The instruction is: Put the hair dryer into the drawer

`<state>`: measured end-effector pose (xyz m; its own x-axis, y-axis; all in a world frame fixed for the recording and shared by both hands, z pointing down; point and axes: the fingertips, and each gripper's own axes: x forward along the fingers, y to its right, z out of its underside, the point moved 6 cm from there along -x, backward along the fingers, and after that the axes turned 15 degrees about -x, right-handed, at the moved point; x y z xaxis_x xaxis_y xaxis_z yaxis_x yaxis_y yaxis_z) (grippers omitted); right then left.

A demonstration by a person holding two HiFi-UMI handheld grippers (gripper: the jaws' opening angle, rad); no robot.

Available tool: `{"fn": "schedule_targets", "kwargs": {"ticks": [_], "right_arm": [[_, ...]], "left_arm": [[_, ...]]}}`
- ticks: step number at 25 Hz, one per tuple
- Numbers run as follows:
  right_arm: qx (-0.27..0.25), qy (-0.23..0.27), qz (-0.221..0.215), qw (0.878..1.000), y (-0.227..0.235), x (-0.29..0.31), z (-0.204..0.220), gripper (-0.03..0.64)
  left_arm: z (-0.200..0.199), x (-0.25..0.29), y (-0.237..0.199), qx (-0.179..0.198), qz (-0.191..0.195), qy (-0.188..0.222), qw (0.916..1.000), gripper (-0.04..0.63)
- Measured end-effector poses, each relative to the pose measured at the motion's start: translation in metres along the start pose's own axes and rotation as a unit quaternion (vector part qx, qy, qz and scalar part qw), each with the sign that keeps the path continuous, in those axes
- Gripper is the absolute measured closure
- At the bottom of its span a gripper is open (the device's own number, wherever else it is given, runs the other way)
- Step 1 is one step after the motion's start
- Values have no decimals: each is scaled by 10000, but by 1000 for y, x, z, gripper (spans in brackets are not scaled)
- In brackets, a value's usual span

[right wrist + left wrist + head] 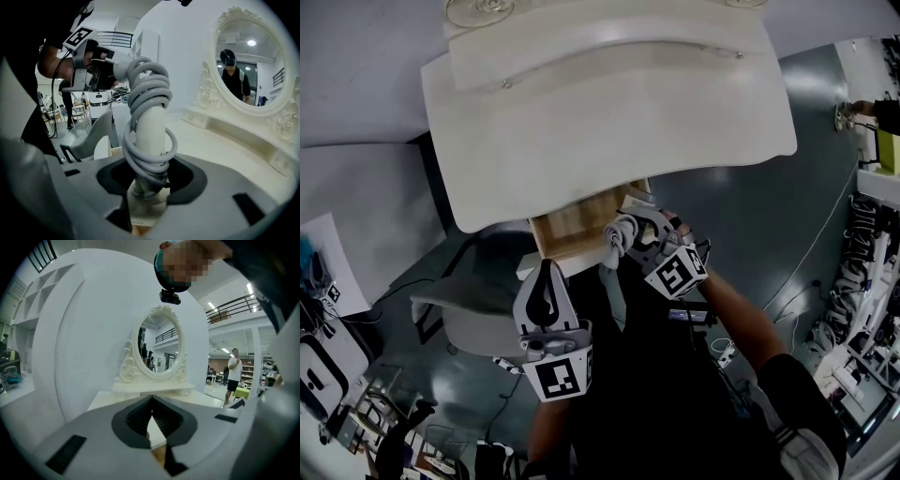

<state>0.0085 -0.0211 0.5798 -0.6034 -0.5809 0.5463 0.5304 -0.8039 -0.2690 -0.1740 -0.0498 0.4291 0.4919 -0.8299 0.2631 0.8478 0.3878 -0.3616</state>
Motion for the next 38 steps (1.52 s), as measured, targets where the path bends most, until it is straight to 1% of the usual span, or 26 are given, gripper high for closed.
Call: {"fn": "schedule_targets", "kwargs": {"ticks": [7,11,15,19,25,38], "right_arm": [[-314,-327,-182,9988,-16,20,21,426],[-394,-486,-316,9975,-21,30,29,426],[-429,-794,-453,9949,-22,42,37,426],[-494,-1016,-580,9919,-26,56,42,426],[-787,-1372,-849,9837,-34,73,49,426],[-914,-1944,-1322,9677,-42,99,70,426]], "left_arm": [[7,-5,-8,-14,22,9,10000,572],[10,-6,-13,-48,17,-5,10000,572],[12,-6,-17,-47,31,-11,10000,572],[15,-6,-21,-168,-24,-164,9997,572],[17,-5,-25,-227,-61,-203,9995,572],[23,0,-35,-321,-148,-247,9991,572]]}}
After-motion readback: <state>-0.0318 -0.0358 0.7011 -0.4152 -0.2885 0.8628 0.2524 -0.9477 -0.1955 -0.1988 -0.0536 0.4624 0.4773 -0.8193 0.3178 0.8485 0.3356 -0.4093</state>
